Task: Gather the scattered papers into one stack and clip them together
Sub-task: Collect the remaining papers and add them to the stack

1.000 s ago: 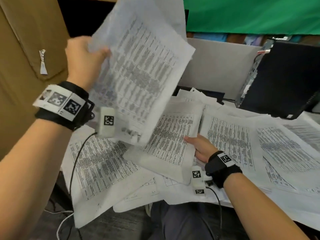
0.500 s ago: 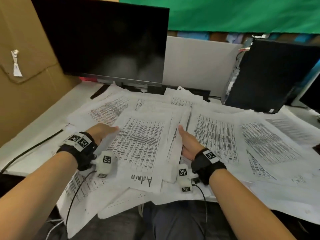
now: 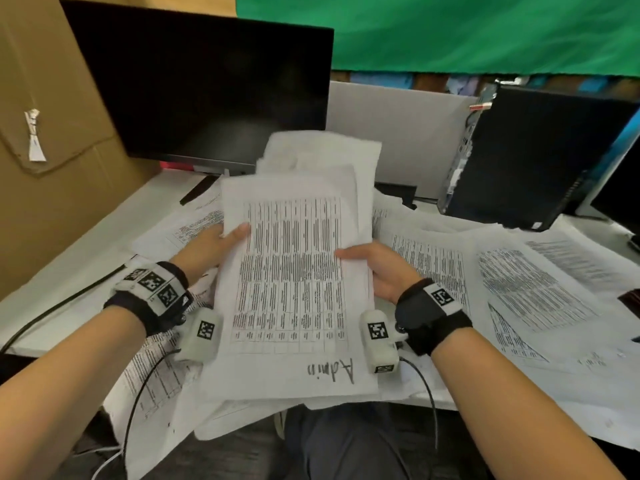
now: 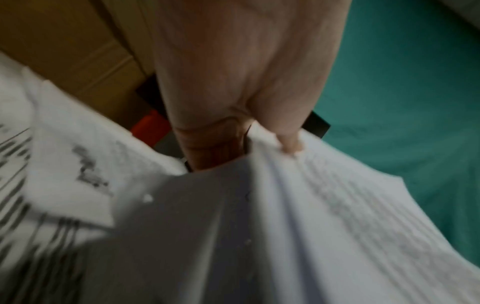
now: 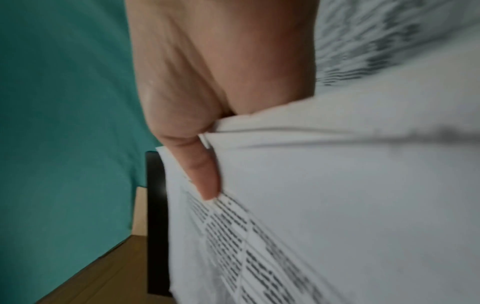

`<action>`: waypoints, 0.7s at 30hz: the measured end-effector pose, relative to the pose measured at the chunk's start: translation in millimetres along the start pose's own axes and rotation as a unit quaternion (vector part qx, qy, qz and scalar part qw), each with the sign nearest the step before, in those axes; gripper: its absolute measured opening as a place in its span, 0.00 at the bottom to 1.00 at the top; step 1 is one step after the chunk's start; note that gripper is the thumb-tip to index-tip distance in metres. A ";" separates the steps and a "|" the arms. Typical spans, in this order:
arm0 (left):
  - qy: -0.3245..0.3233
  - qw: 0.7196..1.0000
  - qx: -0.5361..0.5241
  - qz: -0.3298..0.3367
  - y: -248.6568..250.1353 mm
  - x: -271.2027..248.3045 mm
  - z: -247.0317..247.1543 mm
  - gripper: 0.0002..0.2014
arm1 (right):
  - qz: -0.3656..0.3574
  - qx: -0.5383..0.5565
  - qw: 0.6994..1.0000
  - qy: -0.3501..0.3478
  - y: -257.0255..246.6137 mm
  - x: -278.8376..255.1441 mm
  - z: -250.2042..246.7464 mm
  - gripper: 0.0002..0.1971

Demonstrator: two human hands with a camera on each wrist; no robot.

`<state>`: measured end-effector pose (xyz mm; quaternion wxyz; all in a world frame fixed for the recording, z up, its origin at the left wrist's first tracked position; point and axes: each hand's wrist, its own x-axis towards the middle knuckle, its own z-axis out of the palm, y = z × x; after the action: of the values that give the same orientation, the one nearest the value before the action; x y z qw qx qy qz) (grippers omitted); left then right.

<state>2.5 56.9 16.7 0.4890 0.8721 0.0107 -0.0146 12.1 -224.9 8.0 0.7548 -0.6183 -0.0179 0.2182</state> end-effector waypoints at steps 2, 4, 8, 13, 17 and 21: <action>0.030 0.992 -0.090 0.079 19.6 -6.3 -9.0 0.24 | -0.041 -0.004 0.999 -0.011 -24.4 -9.5 6.4 0.18; 0.098 0.973 -0.145 0.153 40.4 -7.0 -17.2 0.24 | -0.095 -0.027 0.995 0.010 -50.1 -17.3 18.1 0.17; 0.264 0.896 -0.137 0.330 91.1 -24.3 -30.0 0.20 | -0.243 -0.116 0.960 0.079 -95.0 -30.2 38.3 0.25; 0.301 0.862 -0.133 0.386 107.3 -31.9 -30.1 0.14 | -0.295 -0.160 0.935 0.112 -109.1 -38.0 46.0 0.25; 0.263 0.908 -0.158 0.285 74.7 -14.8 -24.0 0.23 | -0.297 -0.160 0.934 0.121 -91.5 -32.8 38.5 0.28; 0.182 0.941 -0.133 0.254 61.9 -8.6 -3.6 0.27 | -0.282 -0.171 0.935 0.132 -76.3 -25.3 42.9 0.21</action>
<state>-3.9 27.7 71.7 0.5774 0.7608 -0.1211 0.2705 -0.1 -204.8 96.1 0.6637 -0.7308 -0.1287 -0.0942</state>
